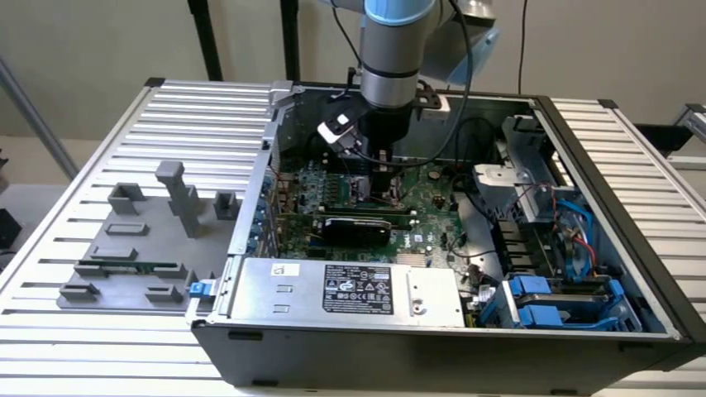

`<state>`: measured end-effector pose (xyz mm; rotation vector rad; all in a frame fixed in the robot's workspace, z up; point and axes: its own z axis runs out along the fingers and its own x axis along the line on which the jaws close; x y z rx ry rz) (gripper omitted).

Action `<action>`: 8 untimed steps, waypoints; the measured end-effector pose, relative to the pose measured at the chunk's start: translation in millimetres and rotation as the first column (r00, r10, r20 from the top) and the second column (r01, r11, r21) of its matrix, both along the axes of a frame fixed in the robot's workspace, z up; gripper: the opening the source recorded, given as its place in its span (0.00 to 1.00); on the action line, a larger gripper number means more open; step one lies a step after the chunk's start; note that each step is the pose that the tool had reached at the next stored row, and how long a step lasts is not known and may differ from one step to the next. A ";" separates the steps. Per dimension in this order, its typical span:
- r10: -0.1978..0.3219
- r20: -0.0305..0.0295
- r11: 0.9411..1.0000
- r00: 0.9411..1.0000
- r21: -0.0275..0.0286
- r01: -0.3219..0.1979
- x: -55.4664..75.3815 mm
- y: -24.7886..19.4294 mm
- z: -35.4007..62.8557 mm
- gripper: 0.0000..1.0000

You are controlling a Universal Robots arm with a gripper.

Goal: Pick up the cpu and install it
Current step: 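Place the cpu into insertion slot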

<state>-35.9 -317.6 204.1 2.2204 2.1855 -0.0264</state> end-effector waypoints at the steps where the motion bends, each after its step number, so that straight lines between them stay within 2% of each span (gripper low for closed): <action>1: 0.000 0.000 1.000 1.000 0.000 0.000 0.0 0.1 -0.4 0.55; 8: 0.000 0.000 1.000 1.000 0.000 0.000 0.0 0.5 -2.6 0.55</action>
